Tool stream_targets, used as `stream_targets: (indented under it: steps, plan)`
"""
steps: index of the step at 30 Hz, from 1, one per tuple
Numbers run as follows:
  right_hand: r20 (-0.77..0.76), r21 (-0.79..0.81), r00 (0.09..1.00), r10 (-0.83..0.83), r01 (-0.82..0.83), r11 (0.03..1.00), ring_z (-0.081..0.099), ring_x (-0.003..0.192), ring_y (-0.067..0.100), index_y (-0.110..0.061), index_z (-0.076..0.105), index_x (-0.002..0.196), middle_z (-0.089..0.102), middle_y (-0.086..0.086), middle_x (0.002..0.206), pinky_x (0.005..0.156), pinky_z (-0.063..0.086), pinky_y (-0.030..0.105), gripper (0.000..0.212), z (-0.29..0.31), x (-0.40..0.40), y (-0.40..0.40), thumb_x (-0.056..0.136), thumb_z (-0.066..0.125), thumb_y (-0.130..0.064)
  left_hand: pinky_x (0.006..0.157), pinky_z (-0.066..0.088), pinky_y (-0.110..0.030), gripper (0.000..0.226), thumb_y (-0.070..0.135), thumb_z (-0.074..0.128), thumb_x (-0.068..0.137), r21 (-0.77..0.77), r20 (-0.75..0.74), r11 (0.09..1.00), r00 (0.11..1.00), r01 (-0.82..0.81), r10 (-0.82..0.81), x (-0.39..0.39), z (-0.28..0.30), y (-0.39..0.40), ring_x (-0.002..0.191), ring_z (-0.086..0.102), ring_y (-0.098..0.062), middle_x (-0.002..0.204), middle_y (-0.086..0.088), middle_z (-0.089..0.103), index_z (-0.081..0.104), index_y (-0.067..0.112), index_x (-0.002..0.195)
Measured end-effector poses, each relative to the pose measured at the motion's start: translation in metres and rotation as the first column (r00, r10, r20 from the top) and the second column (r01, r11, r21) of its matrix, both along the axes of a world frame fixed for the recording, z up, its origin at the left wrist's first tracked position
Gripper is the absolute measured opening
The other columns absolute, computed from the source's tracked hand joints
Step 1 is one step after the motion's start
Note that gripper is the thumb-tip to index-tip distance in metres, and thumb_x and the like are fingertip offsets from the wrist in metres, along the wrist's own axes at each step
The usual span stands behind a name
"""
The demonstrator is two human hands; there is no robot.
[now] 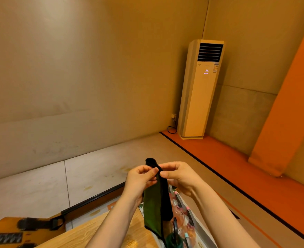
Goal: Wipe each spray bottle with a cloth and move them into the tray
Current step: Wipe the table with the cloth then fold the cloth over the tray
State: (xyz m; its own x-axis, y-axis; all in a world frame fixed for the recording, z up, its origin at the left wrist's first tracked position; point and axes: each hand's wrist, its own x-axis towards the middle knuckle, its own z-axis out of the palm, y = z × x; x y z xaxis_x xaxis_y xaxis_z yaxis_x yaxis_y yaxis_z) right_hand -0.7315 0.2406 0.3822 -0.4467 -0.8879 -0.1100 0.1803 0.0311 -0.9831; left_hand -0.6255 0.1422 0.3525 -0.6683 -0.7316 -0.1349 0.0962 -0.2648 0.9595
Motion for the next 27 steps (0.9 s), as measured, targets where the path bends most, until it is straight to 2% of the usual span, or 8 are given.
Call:
stream_targets:
  steps: [6,8,10,15,18,20,23,27]
  plan:
    - [-0.107,0.002,0.993,-0.041,0.042,0.999,0.068,0.081,0.018,-0.007,0.070,0.087,0.071,0.009,0.084,0.070,0.053,0.027,0.020,-0.004,-0.004,-0.001,0.084,0.057,0.008,0.061,0.050,-0.029,0.023,0.021,0.077,0.078,-0.200,0.097,0.976,0.989,-0.091,0.112,-0.004,-0.007,-0.005,0.073,0.057,-0.015,0.080,-0.004,0.058,0.057,0.012,0.085]
    - [-0.129,-0.004,0.992,-0.016,0.016,1.000,0.067,0.079,0.017,-0.005,0.069,0.090,0.070,0.008,0.083,0.066,0.052,0.025,0.021,-0.001,-0.006,0.001,0.087,0.053,0.007,0.082,0.053,-0.039,0.041,0.034,0.077,0.070,-0.166,0.092,0.986,0.995,-0.010,0.025,-0.002,-0.008,-0.012,0.096,0.059,-0.019,0.104,-0.002,0.061,0.055,0.018,0.102]
    - [-0.157,0.002,0.988,0.011,-0.010,1.000,0.067,0.075,0.016,-0.006,0.069,0.091,0.070,0.006,0.080,0.062,0.051,0.024,0.023,0.002,-0.008,0.004,0.089,0.050,0.006,0.084,0.053,-0.040,0.046,0.031,0.073,0.068,-0.040,0.016,0.989,0.990,0.144,-0.144,0.001,-0.008,-0.018,0.104,0.062,-0.026,0.112,-0.007,0.065,0.061,0.016,0.109]
    - [-0.292,-0.007,0.954,-0.069,0.069,0.998,0.067,0.081,0.017,-0.011,0.070,0.093,0.071,0.005,0.085,0.070,0.054,0.027,0.021,-0.002,-0.014,0.011,0.090,0.052,-0.001,0.076,0.054,-0.042,0.011,0.011,0.071,0.081,-0.182,-0.004,0.980,0.996,0.084,-0.086,-0.002,-0.002,-0.021,0.087,0.068,-0.032,0.090,-0.014,0.073,0.072,0.007,0.091]
    - [-0.404,0.036,0.914,-0.025,0.043,0.998,0.067,0.074,0.010,-0.016,0.068,0.089,0.070,-0.004,0.080,0.061,0.051,0.018,0.015,-0.008,-0.013,0.014,0.085,0.062,-0.003,0.071,0.055,-0.043,0.002,0.008,0.073,0.079,-0.214,-0.010,0.975,0.998,0.063,-0.067,-0.006,0.005,-0.016,0.075,0.068,-0.031,0.079,-0.014,0.073,0.071,0.008,0.080]
    - [-0.507,0.098,0.862,0.008,0.049,0.994,0.064,0.065,0.004,-0.014,0.067,0.084,0.067,-0.005,0.073,0.057,0.048,0.015,0.010,-0.010,-0.011,0.013,0.087,0.061,-0.007,0.060,0.055,-0.033,0.006,0.007,0.073,0.079,-0.262,0.014,0.963,0.998,0.067,-0.065,-0.006,0.008,-0.012,0.066,0.068,-0.023,0.069,-0.007,0.071,0.069,0.008,0.075]
    - [-0.420,0.047,0.907,-0.041,0.067,0.997,0.062,0.059,-0.001,-0.005,0.067,0.087,0.066,-0.003,0.068,0.053,0.045,0.012,0.011,-0.012,-0.011,0.013,0.090,0.056,-0.006,0.057,0.052,-0.029,0.010,0.015,0.073,0.076,-0.192,-0.029,0.980,0.997,0.060,-0.067,-0.004,0.012,-0.013,0.063,0.067,-0.022,0.067,-0.007,0.071,0.068,0.006,0.074]
    - [-0.121,-0.092,0.991,-0.063,0.052,0.994,0.063,0.063,0.011,0.001,0.066,0.097,0.069,0.002,0.075,0.053,0.045,0.018,0.014,-0.024,-0.011,0.014,0.089,0.058,-0.007,0.066,0.052,-0.036,0.019,0.021,0.072,0.073,0.010,-0.128,1.000,0.991,0.027,-0.025,-0.005,0.015,-0.014,0.066,0.065,-0.027,0.072,-0.014,0.069,0.067,0.003,0.075]
